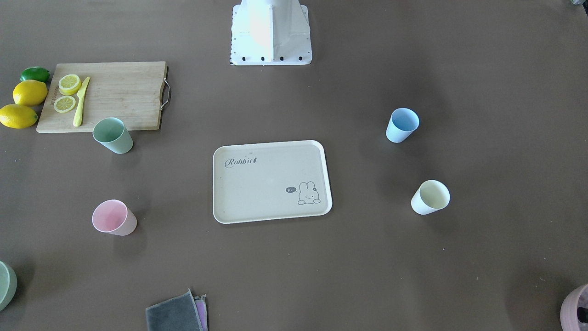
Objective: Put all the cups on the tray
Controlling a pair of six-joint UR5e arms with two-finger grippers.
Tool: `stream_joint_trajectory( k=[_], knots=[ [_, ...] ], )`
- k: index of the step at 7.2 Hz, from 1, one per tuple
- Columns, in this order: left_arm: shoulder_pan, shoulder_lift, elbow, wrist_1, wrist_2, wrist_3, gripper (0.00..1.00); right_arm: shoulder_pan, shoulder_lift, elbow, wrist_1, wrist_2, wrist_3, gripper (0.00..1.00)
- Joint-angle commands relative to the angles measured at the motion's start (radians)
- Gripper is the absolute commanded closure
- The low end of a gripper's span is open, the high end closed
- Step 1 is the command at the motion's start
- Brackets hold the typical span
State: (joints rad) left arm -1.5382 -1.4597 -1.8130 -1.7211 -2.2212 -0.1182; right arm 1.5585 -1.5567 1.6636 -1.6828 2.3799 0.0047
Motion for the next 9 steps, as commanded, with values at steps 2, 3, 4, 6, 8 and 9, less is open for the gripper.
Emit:
stream_joint_trajectory(
  k=[2, 3, 4, 6, 8, 9],
  knots=[
    [0.004, -0.045, -0.017, -0.002, -0.05, -0.006, 0.02, 0.0, 0.001, 0.031, 0.002, 0.005, 0.004, 0.0],
    [0.004, -0.068, -0.016, -0.002, -0.111, -0.009, 0.02, 0.0, 0.003, 0.036, 0.002, 0.007, 0.008, 0.0],
    [0.019, -0.076, -0.017, -0.024, -0.118, -0.008, 0.02, 0.0, 0.01, 0.042, 0.02, -0.002, 0.008, 0.0],
    [0.07, -0.077, -0.009, -0.141, -0.114, -0.012, 0.02, 0.0, 0.02, 0.088, 0.026, 0.015, 0.104, 0.0],
    [0.116, -0.123, -0.008, -0.143, -0.118, -0.012, 0.02, -0.061, 0.029, 0.088, 0.031, 0.007, 0.129, 0.0],
    [0.153, -0.126, -0.005, -0.138, -0.111, -0.055, 0.02, -0.087, 0.03, 0.088, 0.072, 0.004, 0.13, 0.0]
  ],
)
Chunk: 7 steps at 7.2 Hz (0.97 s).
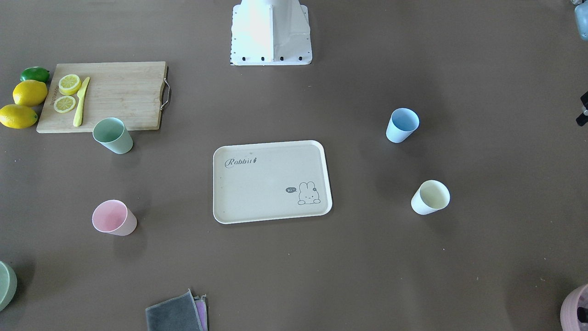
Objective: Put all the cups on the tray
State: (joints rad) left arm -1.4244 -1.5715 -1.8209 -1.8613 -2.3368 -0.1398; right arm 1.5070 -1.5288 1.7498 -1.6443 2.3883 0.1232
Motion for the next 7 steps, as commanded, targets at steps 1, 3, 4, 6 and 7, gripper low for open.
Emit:
stream_joint_trajectory(
  k=[1, 3, 4, 6, 7],
  knots=[
    [0.056, -0.03, -0.006, -0.007, 0.008, -0.214, 0.02, -0.048, -0.007, 0.0, 0.081, -0.003, 0.022, 0.0],
    [0.105, -0.036, -0.023, -0.076, 0.013, -0.302, 0.02, -0.054, 0.002, 0.016, 0.092, 0.038, 0.079, 0.0],
    [0.146, -0.038, -0.032, -0.078, 0.042, -0.367, 0.02, -0.095, 0.003, 0.039, 0.121, 0.058, 0.131, 0.0],
    [0.225, -0.038, -0.064, -0.076, 0.099, -0.449, 0.02, -0.21, 0.003, 0.057, 0.29, 0.008, 0.366, 0.0],
    [0.226, -0.038, -0.078, -0.076, 0.093, -0.461, 0.02, -0.288, 0.001, 0.072, 0.355, -0.041, 0.489, 0.0]
  ],
)
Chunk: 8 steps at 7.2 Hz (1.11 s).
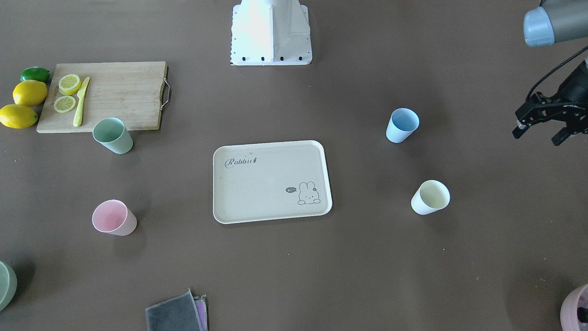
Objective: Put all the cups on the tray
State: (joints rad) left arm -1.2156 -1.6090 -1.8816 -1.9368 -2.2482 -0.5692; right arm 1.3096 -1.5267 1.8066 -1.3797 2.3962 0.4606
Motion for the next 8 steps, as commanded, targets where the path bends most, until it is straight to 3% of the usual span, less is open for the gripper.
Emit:
stream_joint_trajectory(
  k=[1, 4, 8],
  knots=[
    [0.018, 0.0, -0.017, -0.002, 0.004, -0.032, 0.02, -0.174, -0.001, 0.036, 0.112, -0.075, 0.205, 0.0],
    [0.018, 0.004, -0.025, -0.002, 0.006, -0.032, 0.03, -0.364, -0.004, 0.109, 0.114, -0.139, 0.337, 0.0],
    [0.018, 0.0, -0.027, -0.002, 0.004, -0.032, 0.02, -0.429, -0.052, 0.102, 0.114, -0.16, 0.337, 0.0]
  ],
)
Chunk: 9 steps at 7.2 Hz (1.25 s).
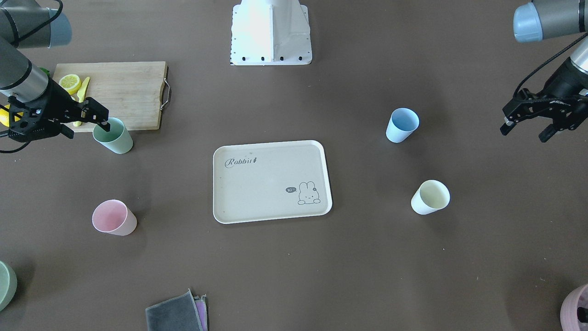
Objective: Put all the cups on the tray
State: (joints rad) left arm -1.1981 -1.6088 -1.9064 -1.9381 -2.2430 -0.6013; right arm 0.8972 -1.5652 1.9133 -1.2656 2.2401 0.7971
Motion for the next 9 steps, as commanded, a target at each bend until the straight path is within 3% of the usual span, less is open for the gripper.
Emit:
stream_joint_trajectory(
  k=[1, 3, 4, 5, 6, 7, 9],
  knots=[
    [0.0, 0.0, -0.005, -0.001, -0.001, 0.002, 0.02, -0.03, -0.025, -0.008, 0.0, -0.026, 0.001, 0.0],
    [0.0, 0.0, -0.003, -0.001, -0.001, 0.002, 0.02, -0.043, -0.027, -0.031, 0.002, -0.037, 0.001, 0.02],
    [0.0, 0.0, -0.005, -0.001, -0.001, 0.002, 0.02, -0.056, -0.027, -0.039, 0.0, -0.069, 0.001, 0.08],
    [0.0, 0.0, -0.003, -0.001, -0.001, 0.002, 0.02, -0.06, -0.026, -0.043, 0.0, -0.071, 0.001, 0.43],
    [0.0, 0.0, -0.003, -0.001, -0.001, 0.002, 0.02, -0.067, -0.024, -0.049, 0.002, -0.071, -0.002, 0.9],
    [0.002, -0.002, 0.003, -0.001, -0.001, 0.002, 0.02, -0.073, -0.013, -0.05, 0.002, -0.071, -0.001, 1.0],
    [0.034, -0.002, 0.004, -0.002, -0.003, -0.002, 0.02, -0.072, -0.01, -0.037, 0.002, -0.067, 0.001, 1.0]
  ],
)
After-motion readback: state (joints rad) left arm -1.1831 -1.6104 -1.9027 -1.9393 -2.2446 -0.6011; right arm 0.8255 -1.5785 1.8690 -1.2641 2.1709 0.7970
